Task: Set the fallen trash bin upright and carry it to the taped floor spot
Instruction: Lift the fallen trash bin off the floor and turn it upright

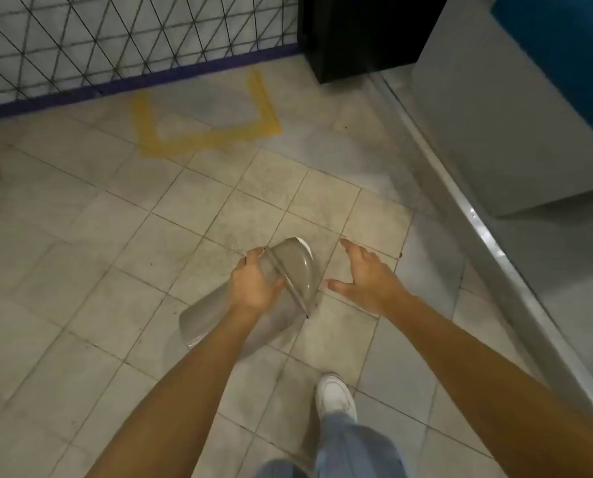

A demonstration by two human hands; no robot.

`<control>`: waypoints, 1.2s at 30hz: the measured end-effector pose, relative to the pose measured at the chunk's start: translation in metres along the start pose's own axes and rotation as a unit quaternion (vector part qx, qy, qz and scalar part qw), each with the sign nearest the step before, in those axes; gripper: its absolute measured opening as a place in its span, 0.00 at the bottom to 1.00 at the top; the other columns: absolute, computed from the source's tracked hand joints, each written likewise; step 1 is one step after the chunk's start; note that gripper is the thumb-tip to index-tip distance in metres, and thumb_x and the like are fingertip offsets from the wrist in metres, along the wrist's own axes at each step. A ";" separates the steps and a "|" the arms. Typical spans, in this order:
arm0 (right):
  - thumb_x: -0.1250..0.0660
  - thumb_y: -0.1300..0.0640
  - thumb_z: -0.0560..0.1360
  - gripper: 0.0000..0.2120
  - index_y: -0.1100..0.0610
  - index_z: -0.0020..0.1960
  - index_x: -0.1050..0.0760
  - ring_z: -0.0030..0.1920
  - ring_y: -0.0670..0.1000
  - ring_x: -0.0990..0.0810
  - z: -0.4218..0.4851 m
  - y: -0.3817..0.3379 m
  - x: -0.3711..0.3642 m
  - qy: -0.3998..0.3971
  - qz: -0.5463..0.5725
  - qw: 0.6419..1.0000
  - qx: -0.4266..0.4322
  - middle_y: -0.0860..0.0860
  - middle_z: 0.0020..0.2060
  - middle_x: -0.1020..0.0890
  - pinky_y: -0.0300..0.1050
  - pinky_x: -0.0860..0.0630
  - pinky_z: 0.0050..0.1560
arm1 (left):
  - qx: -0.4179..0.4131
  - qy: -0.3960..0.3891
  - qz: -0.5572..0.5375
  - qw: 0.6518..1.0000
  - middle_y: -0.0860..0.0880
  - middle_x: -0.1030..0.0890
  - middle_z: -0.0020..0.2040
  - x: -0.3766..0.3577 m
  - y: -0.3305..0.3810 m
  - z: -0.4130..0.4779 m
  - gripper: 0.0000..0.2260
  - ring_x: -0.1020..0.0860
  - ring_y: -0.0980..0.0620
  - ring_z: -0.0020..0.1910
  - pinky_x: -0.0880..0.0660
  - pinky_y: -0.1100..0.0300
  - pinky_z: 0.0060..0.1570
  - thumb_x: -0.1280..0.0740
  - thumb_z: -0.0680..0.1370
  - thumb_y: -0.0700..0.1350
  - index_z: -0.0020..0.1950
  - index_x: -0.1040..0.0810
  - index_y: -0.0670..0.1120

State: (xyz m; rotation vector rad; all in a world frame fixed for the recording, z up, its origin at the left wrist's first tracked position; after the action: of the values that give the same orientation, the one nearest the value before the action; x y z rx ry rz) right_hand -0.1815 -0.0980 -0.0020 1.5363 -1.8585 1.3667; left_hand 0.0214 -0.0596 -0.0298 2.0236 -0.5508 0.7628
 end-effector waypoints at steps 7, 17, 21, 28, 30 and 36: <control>0.37 0.40 0.72 0.39 0.52 0.75 0.52 0.71 0.56 0.37 0.051 0.048 -0.072 0.002 -0.005 1.000 -0.014 0.54 0.73 0.38 0.53 0.36 0.67 | -0.023 0.032 -0.010 0.999 0.42 0.22 0.58 -0.052 -0.044 0.053 0.29 0.24 0.43 0.56 0.33 0.60 0.45 0.29 0.71 0.49 0.69 0.34 0.46; 0.35 0.39 0.71 0.40 0.52 0.75 0.50 0.71 0.56 0.37 0.089 0.069 -0.138 0.013 0.037 0.999 -0.016 0.55 0.72 0.37 0.56 0.36 0.68 | -0.021 0.072 -0.021 0.997 0.41 0.23 0.61 -0.091 -0.071 0.087 0.31 0.25 0.41 0.59 0.27 0.52 0.52 0.28 0.70 0.52 0.68 0.35 0.43; 0.36 0.40 0.72 0.38 0.53 0.75 0.48 0.70 0.56 0.36 0.093 0.068 -0.154 -0.002 0.048 0.999 -0.008 0.56 0.72 0.36 0.54 0.37 0.69 | 0.007 0.053 -0.044 0.998 0.42 0.22 0.59 -0.103 -0.079 0.085 0.31 0.23 0.41 0.57 0.24 0.50 0.51 0.28 0.70 0.54 0.67 0.34 0.43; 0.39 0.46 0.75 0.31 0.54 0.74 0.44 0.67 0.57 0.32 0.096 0.063 -0.165 0.004 0.066 0.998 0.006 0.57 0.68 0.30 0.50 0.36 0.65 | 0.003 0.052 -0.082 0.995 0.40 0.18 0.52 -0.116 -0.068 0.078 0.19 0.21 0.40 0.52 0.23 0.51 0.53 0.28 0.70 0.49 0.57 0.28 0.43; 0.38 0.46 0.75 0.31 0.54 0.74 0.45 0.68 0.56 0.33 0.095 0.064 -0.166 0.008 0.083 0.996 0.003 0.56 0.68 0.30 0.49 0.36 0.65 | 0.010 0.043 -0.122 0.992 0.39 0.17 0.48 -0.119 -0.064 0.078 0.14 0.18 0.39 0.46 0.21 0.49 0.49 0.28 0.70 0.45 0.50 0.31 0.47; 0.36 0.45 0.74 0.34 0.52 0.74 0.46 0.68 0.54 0.33 0.095 0.069 -0.169 -0.003 0.122 0.993 -0.004 0.54 0.68 0.31 0.44 0.37 0.61 | 0.025 0.047 -0.197 0.979 0.46 0.19 0.39 -0.121 -0.064 0.076 0.12 0.17 0.43 0.34 0.19 0.55 0.39 0.29 0.70 0.40 0.40 0.33 0.49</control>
State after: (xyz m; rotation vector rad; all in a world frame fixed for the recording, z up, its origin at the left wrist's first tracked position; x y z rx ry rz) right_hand -0.1592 -0.0903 -0.2066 1.3454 -2.1092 1.4552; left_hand -0.0015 -0.0798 -0.1838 2.0431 -0.0678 0.6288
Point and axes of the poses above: each hand's wrist, its own z-axis towards the middle knuckle, its own x-axis out of the back of the hand, y = z × x, the point moved 7 cm from there along z, towards the middle knuckle
